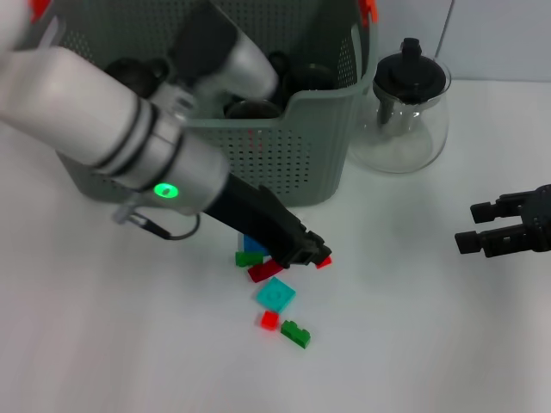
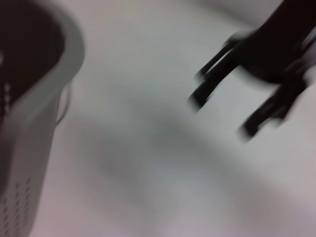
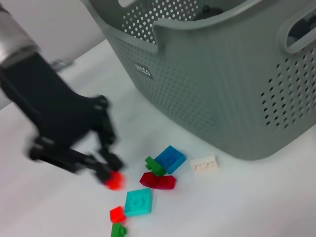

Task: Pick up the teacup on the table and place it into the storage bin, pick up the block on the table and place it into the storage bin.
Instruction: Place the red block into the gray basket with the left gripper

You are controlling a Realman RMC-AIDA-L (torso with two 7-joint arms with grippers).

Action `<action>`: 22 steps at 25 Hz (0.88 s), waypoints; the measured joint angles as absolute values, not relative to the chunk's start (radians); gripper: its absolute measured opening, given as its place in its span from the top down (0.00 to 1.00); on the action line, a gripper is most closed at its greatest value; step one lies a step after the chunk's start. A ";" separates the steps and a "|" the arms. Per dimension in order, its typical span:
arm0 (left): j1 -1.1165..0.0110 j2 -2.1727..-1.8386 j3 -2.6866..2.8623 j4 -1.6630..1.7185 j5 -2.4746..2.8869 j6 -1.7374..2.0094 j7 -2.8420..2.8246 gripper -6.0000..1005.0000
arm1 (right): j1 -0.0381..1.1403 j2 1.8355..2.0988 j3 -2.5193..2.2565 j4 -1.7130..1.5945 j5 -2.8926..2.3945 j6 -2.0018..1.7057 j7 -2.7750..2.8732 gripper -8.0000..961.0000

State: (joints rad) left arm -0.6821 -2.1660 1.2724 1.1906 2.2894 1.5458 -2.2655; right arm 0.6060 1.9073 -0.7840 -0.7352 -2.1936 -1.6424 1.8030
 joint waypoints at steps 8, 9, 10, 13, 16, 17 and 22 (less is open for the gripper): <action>-0.786 -2.089 0.881 1.313 2.197 1.778 -2.265 0.87 | 0.613 1.910 -0.788 -0.732 -2.194 -1.640 1.803 0.13; -0.802 -2.078 0.865 1.308 2.196 1.766 -2.265 0.87 | 0.615 1.912 -0.789 -0.731 -2.194 -1.640 1.804 0.13; -0.828 -2.057 0.840 1.294 2.198 1.738 -2.263 0.87 | 0.616 1.912 -0.789 -0.730 -2.194 -1.640 1.805 0.13; -0.873 -2.024 0.841 1.231 2.230 1.618 -2.256 0.86 | 0.618 1.914 -0.790 -0.729 -2.194 -1.642 1.810 0.13; -0.914 -2.012 0.870 1.141 2.296 1.459 -2.254 0.86 | 0.619 1.916 -0.789 -0.729 -2.194 -1.643 1.814 0.13; -0.928 -2.011 0.882 1.107 2.323 1.405 -2.254 0.86 | 0.619 1.917 -0.789 -0.729 -2.194 -1.643 1.816 0.13; -0.984 -2.022 0.940 0.951 2.454 1.211 -2.264 0.85 | 0.619 1.917 -0.791 -0.729 -2.194 -1.644 1.823 0.13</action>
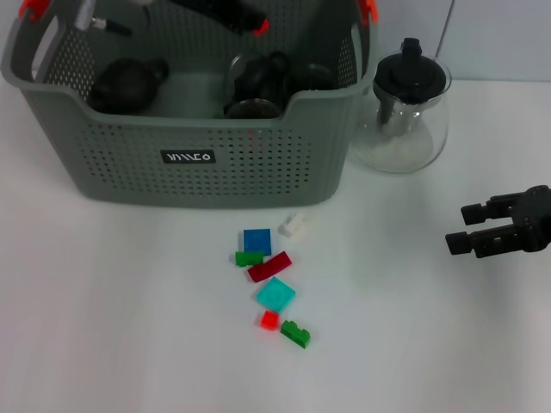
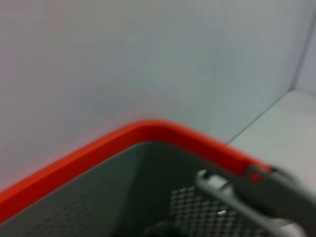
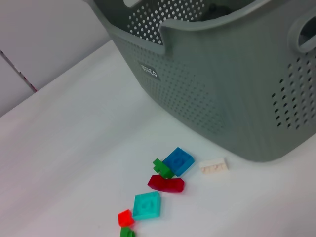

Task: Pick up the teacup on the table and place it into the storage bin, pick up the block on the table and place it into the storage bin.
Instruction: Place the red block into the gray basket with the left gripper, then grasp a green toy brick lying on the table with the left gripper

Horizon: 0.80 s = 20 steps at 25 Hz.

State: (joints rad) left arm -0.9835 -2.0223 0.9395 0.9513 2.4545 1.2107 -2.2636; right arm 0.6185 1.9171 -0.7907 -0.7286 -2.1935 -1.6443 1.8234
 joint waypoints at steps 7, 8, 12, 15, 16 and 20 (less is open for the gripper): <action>-0.989 -2.061 0.963 0.925 2.582 1.076 -2.315 0.78 | 0.617 1.915 -0.791 -0.729 -2.194 -1.644 1.825 0.13; -0.988 -2.062 0.963 0.929 2.584 1.075 -2.315 0.76 | 0.614 1.914 -0.792 -0.729 -2.194 -1.644 1.825 0.13; -0.977 -2.062 0.950 0.970 2.570 1.108 -2.320 0.67 | 0.611 1.915 -0.790 -0.729 -2.193 -1.645 1.821 0.13; -0.942 -2.062 0.932 1.048 2.509 1.168 -2.321 0.61 | 0.609 1.916 -0.787 -0.729 -2.194 -1.645 1.813 0.13; -0.926 -2.062 0.923 1.080 2.474 1.199 -2.317 0.57 | 0.608 1.915 -0.785 -0.729 -2.194 -1.644 1.810 0.13; -0.818 -2.063 0.836 1.260 2.196 1.431 -2.220 0.42 | 0.607 1.916 -0.784 -0.729 -2.194 -1.644 1.801 0.13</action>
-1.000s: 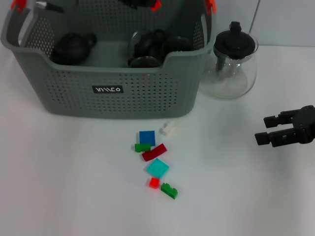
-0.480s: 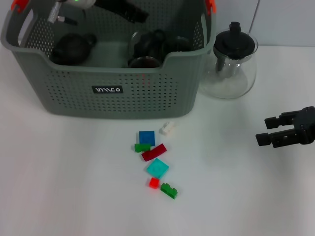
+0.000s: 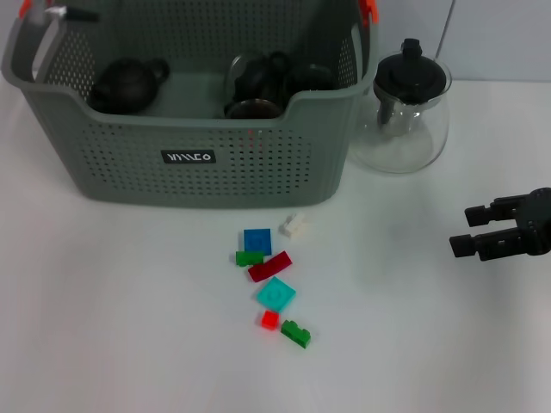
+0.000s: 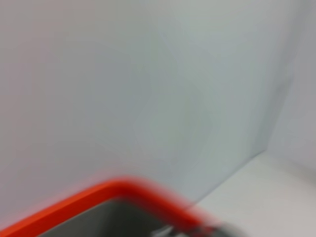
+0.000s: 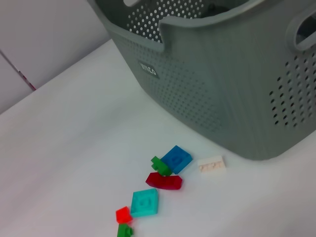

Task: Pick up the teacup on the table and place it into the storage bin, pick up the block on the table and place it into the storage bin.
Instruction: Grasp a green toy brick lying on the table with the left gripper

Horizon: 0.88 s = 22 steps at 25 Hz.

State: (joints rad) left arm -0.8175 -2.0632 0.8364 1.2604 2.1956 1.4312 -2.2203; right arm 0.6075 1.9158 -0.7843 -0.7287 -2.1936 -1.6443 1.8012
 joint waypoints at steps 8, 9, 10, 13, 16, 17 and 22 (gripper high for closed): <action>-0.672 -2.115 0.772 1.452 2.029 1.900 -1.965 0.42 | 0.608 1.916 -0.779 -0.729 -2.194 -1.644 1.797 0.13; -0.655 -2.124 0.789 1.476 2.049 1.926 -1.953 0.42 | 0.609 1.916 -0.778 -0.729 -2.193 -1.642 1.797 0.13; -0.646 -2.128 0.802 1.488 2.064 1.936 -1.949 0.42 | 0.609 1.916 -0.778 -0.729 -2.193 -1.642 1.797 0.13; -0.596 -2.157 0.904 1.545 2.178 1.959 -1.941 0.42 | 0.613 1.916 -0.777 -0.729 -2.192 -1.638 1.800 0.13; -0.573 -2.172 1.020 1.568 2.293 1.958 -1.940 0.43 | 0.616 1.919 -0.777 -0.729 -2.192 -1.636 1.804 0.13; -0.569 -2.175 1.084 1.563 2.340 1.956 -1.939 0.43 | 0.616 1.919 -0.777 -0.729 -2.192 -1.635 1.804 0.13; -0.582 -2.177 1.280 1.522 2.408 1.933 -1.914 0.43 | 0.616 1.925 -0.778 -0.729 -2.192 -1.631 1.802 0.13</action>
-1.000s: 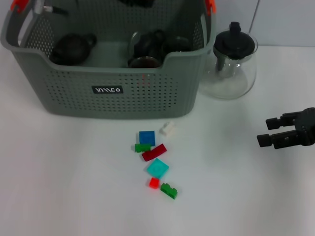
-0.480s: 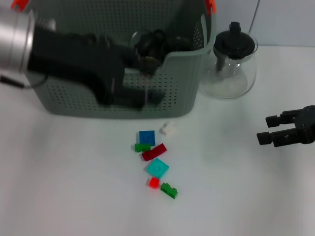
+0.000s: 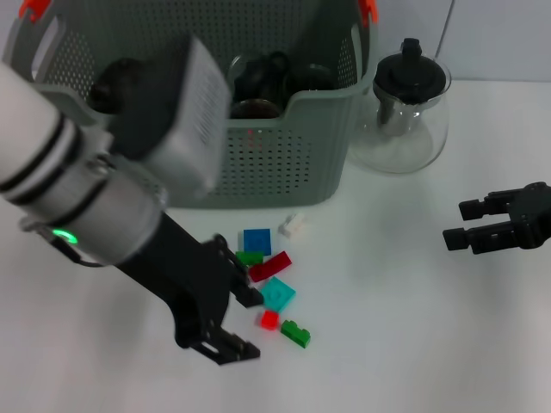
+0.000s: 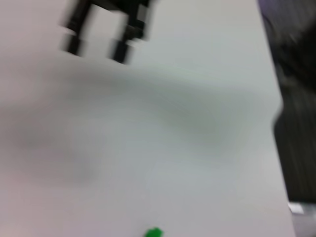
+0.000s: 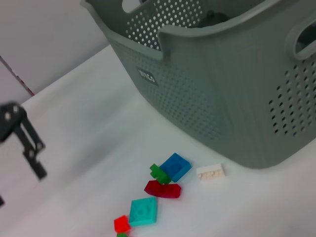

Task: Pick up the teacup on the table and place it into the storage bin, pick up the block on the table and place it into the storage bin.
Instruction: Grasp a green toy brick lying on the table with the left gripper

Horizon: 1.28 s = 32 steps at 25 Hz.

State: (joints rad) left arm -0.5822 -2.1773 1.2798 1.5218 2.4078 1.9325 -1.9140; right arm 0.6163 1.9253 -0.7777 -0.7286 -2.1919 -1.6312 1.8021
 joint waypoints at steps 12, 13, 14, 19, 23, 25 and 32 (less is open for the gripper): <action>-0.761 -2.176 1.749 1.274 2.525 1.606 -1.857 0.43 | 0.614 1.939 -0.778 -0.724 -2.192 -1.629 1.797 0.13; -0.772 -2.176 1.769 1.259 2.525 1.590 -1.857 0.43 | 0.614 1.940 -0.778 -0.724 -2.192 -1.630 1.797 0.13; -0.778 -2.176 1.785 1.248 2.525 1.578 -1.856 0.43 | 0.614 1.940 -0.778 -0.724 -2.192 -1.630 1.797 0.13; -0.798 -2.177 1.865 1.200 2.530 1.487 -1.846 0.46 | 0.616 1.943 -0.779 -0.724 -2.192 -1.630 1.786 0.13; -0.814 -2.177 1.872 1.159 2.527 1.433 -1.838 0.49 | 0.616 1.944 -0.778 -0.724 -2.192 -1.631 1.783 0.13; -0.823 -2.177 1.873 1.138 2.525 1.413 -1.838 0.50 | 0.616 1.944 -0.779 -0.724 -2.192 -1.631 1.782 0.13; -0.842 -2.178 1.884 1.084 2.522 1.368 -1.845 0.55 | 0.609 1.946 -0.778 -0.724 -2.192 -1.630 1.781 0.13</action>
State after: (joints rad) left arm -0.8416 -2.1784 1.8837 1.0837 2.5219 1.3677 -1.8451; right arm 0.6089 1.9464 -0.7777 -0.7240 -2.1920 -1.6304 1.7807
